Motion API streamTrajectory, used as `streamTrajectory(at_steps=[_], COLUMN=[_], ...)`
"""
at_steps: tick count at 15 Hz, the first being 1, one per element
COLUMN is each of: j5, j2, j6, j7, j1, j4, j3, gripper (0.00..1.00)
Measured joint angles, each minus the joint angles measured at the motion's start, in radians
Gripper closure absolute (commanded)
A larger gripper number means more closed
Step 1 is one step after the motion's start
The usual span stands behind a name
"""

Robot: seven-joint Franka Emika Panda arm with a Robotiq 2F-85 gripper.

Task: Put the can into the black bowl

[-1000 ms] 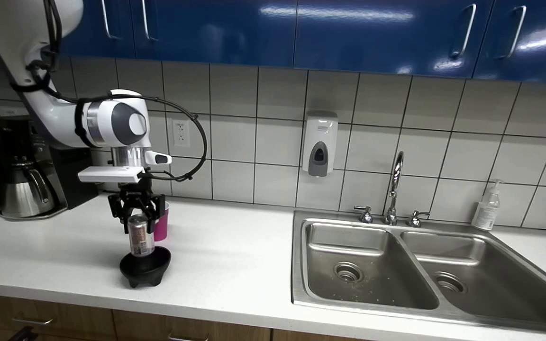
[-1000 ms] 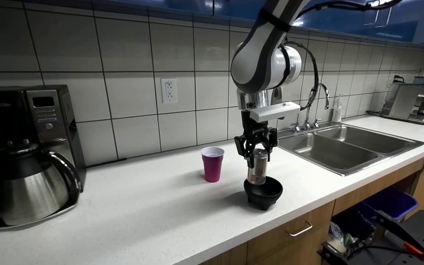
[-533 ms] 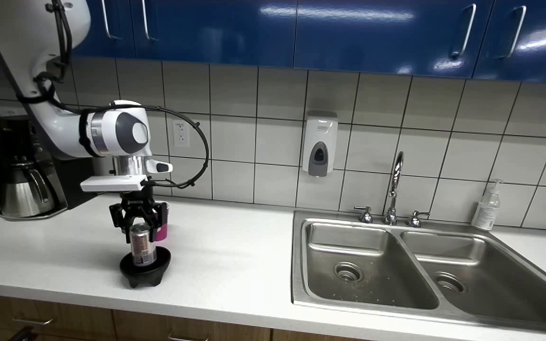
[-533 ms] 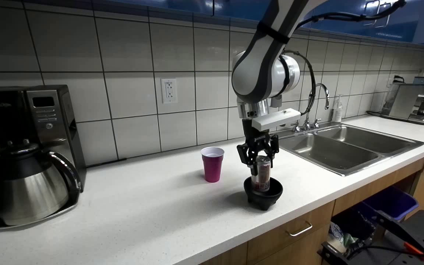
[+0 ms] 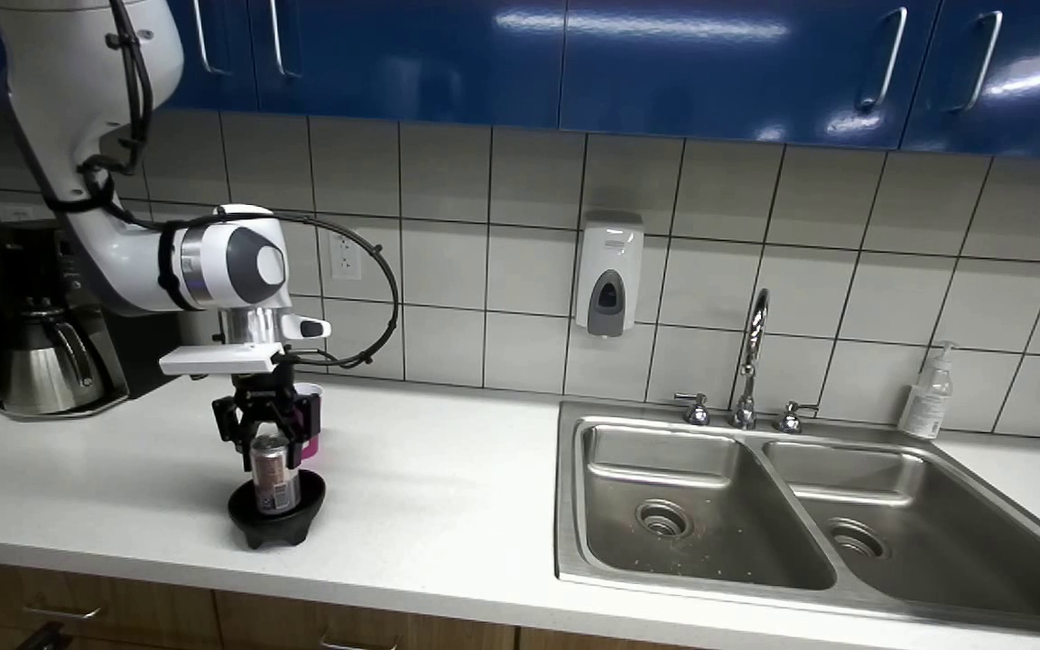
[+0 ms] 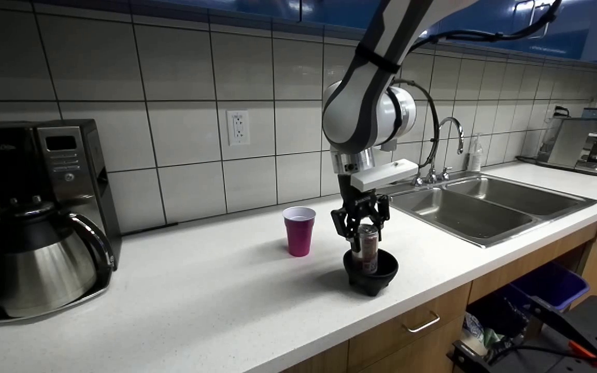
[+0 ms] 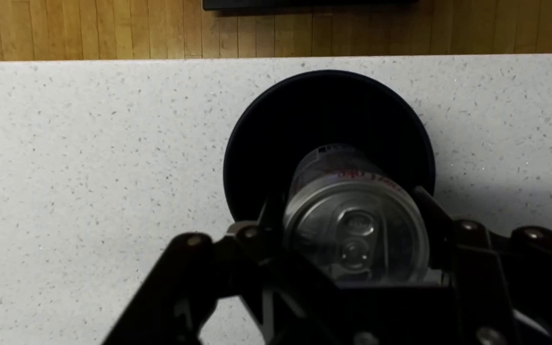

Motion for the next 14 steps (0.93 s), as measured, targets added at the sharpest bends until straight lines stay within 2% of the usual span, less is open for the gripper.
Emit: streamTrajectory(at_steps=[11, 12, 14], j5=[-0.017, -0.019, -0.021], j2=[0.065, 0.066, 0.067], j6=[0.022, 0.022, 0.022], j7=[0.015, 0.017, 0.021], j1=[0.025, 0.028, 0.032], j4=[0.029, 0.03, 0.031], j3=[-0.024, -0.027, -0.028], gripper=[0.6, 0.11, 0.04])
